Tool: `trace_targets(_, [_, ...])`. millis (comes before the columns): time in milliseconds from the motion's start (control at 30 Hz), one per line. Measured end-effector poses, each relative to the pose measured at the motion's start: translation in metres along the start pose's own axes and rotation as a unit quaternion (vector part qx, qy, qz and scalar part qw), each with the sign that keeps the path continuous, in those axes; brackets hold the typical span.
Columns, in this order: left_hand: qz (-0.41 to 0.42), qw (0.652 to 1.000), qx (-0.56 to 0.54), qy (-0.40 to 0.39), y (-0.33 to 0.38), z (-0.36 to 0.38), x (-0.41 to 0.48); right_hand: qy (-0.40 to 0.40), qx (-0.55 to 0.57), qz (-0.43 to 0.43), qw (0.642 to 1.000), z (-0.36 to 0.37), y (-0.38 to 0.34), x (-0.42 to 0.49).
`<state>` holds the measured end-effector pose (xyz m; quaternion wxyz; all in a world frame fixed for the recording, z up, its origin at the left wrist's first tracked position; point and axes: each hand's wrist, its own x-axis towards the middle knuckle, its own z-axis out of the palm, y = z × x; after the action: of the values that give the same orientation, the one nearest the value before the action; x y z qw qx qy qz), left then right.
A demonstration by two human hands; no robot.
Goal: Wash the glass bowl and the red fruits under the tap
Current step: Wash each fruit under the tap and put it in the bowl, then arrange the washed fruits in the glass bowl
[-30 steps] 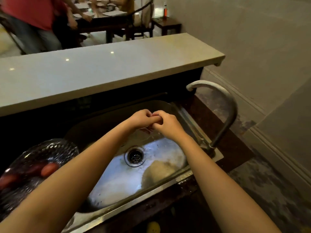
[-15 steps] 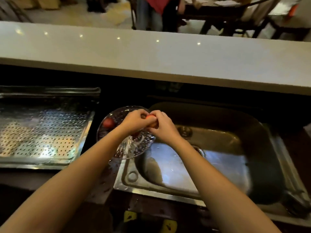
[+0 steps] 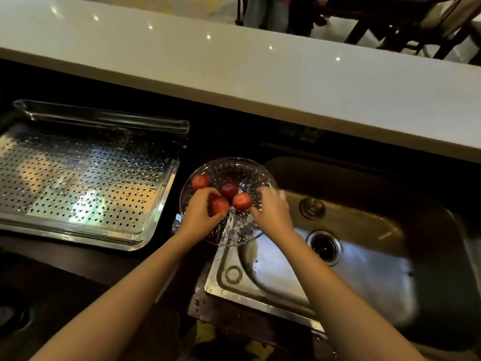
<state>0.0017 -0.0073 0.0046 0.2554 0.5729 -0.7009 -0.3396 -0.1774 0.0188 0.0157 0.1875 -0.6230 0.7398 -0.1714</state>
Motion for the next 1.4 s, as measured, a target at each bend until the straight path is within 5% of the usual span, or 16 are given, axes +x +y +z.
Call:
trace_targets(267, [0.006,0.998,0.019,-0.06,-0.011,-0.004,0.002,0.026,-0.089,0.006,0.996,0.014,0.008,-0.003])
trace_targets(367, [-0.006,0.999,0.036,-0.014,-0.013,-0.011,-0.001,0.072,-0.083,0.029,0.994,0.012,0.011,-0.001])
trace_targets(467, [-0.098,0.992,0.059,0.051,-0.023,-0.017,-0.013,0.112,-0.062,0.088,0.988,0.007,0.013,0.006])
trace_targets(600, [-0.194,0.98,0.033,0.022,-0.03,-0.01,-0.023,0.04,0.054,0.16,0.985,0.01,0.021,0.019])
trace_targets(767, [-0.145,0.987,-0.043,0.052,-0.024,-0.001,0.004,0.064,0.212,0.168,0.961,0.021,0.03,0.028])
trace_targets(933, [-0.077,0.991,0.103,0.043,-0.021,0.008,0.024,0.078,0.332,0.177,0.923,0.031,0.032,0.025])
trace_targets(1233, [0.015,0.969,0.244,0.016,0.018,0.043,0.02,0.117,0.383,0.16,0.902,0.02,0.036,0.01])
trace_targets(1400, [0.062,0.97,0.233,0.018,0.06,0.069,0.011,0.15,0.377,0.181,0.896,-0.022,0.06,-0.015])
